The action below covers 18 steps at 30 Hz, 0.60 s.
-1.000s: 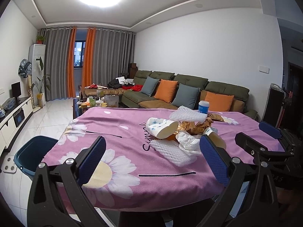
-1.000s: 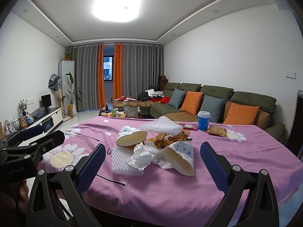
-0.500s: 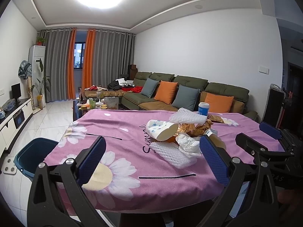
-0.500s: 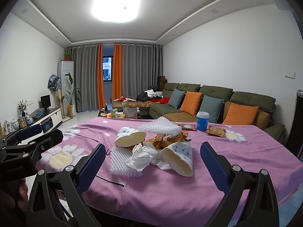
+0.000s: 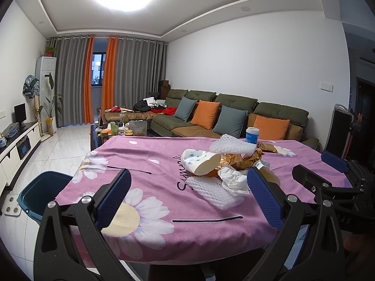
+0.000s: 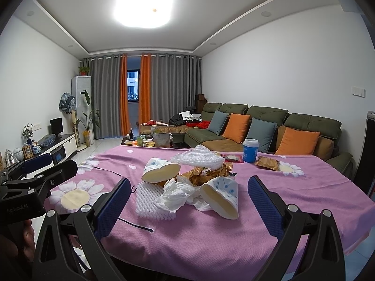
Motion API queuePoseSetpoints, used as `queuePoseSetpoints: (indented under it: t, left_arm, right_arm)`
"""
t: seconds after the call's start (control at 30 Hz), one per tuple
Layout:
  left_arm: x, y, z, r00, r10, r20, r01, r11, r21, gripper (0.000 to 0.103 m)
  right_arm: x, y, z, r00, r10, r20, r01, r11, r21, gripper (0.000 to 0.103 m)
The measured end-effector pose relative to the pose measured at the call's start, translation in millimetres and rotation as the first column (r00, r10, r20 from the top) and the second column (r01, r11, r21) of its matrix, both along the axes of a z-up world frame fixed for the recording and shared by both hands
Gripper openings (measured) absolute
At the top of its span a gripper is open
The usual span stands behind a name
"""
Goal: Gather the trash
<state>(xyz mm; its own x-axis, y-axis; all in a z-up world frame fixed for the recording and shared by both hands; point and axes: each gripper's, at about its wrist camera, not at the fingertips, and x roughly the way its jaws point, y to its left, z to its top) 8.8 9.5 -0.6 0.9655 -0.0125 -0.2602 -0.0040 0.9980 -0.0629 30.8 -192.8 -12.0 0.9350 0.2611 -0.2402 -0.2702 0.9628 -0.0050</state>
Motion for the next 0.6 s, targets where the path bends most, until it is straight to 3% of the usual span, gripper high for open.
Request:
queuePoseSetpoints:
  t: [0.3, 0.6]
  left_arm:
    - [14.7, -0.8, -2.8, 1.0, 0.006, -0.03, -0.006, 1.0, 0.011, 0.097]
    - [61.8, -3.8, -7.0, 0.997, -0.003, -0.077, 0.007, 0.998, 0.055, 0.097]
  right_arm:
    - [11.0, -3.6, 0.3, 0.999, -0.011, -0.031, 0.011, 1.0, -0.002, 0.096]
    - [49.9, -2.8, -11.1, 0.994, -0.039, -0.103, 0.037, 0.999, -0.028, 0.096]
